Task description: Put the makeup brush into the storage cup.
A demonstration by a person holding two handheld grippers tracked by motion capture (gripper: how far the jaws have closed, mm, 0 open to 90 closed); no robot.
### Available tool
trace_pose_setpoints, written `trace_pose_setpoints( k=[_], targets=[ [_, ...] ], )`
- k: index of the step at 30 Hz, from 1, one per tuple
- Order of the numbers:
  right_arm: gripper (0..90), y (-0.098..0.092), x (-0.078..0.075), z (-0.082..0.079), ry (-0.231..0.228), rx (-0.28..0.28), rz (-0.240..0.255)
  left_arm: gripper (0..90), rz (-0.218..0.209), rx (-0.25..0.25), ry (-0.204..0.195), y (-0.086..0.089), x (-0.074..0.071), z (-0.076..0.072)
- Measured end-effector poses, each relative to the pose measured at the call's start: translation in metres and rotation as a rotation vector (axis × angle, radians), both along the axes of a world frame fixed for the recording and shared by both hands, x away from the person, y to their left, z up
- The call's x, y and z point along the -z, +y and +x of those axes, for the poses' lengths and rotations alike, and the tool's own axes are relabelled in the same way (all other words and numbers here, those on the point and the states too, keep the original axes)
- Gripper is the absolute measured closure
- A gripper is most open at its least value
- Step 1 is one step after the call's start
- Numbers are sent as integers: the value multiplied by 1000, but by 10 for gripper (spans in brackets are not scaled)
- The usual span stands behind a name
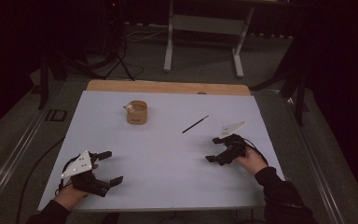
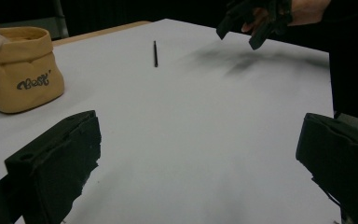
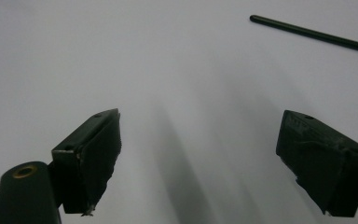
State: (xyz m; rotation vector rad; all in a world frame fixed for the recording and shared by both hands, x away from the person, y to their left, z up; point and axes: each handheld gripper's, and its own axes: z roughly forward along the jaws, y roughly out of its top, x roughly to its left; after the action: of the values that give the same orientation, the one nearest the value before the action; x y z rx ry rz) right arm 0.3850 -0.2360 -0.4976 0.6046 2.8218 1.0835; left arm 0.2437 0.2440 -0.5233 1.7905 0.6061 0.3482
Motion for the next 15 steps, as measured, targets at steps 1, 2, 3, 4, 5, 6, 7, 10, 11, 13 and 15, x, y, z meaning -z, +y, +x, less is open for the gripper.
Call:
trace_pose_setpoints(
  k=[1,2,3,4,5,6,7,10,11,13,15],
  targets=[
    [137,1,0,1,3,-2,-6,0,1,-1,-1,0,0,0],
    [137,2,0,3,2,-11,-21,0,-1,-2,-2,0,0,0],
    [137,3,0,4,6,-12,-26,0,-4,-2,-4,0,-1,0],
    [137,5,-1,6,2,-23,-41,0,-4,-3,-4,1,-1,0],
    [137,6,-1,7,-5,-33,-47,0,-4,-4,-4,1,-1,0],
    [137,7,-2,8,-5,-38,-55,0,-5,-3,-5,1,-1,0],
    [137,8,-2,10,-5,-44,-60,0,-5,-3,-8,1,-1,-1],
    [137,13,-3,13,0,-84,-97,0,-2,-1,-5,0,-1,0],
    [137,14,-3,14,-1,-90,-105,0,-1,-1,-2,0,-1,0],
    [137,16,-4,18,9,-93,-110,0,1,1,-3,0,-1,0],
    [137,17,-4,21,20,-91,-117,0,-2,1,-2,0,-1,-1]
  ],
)
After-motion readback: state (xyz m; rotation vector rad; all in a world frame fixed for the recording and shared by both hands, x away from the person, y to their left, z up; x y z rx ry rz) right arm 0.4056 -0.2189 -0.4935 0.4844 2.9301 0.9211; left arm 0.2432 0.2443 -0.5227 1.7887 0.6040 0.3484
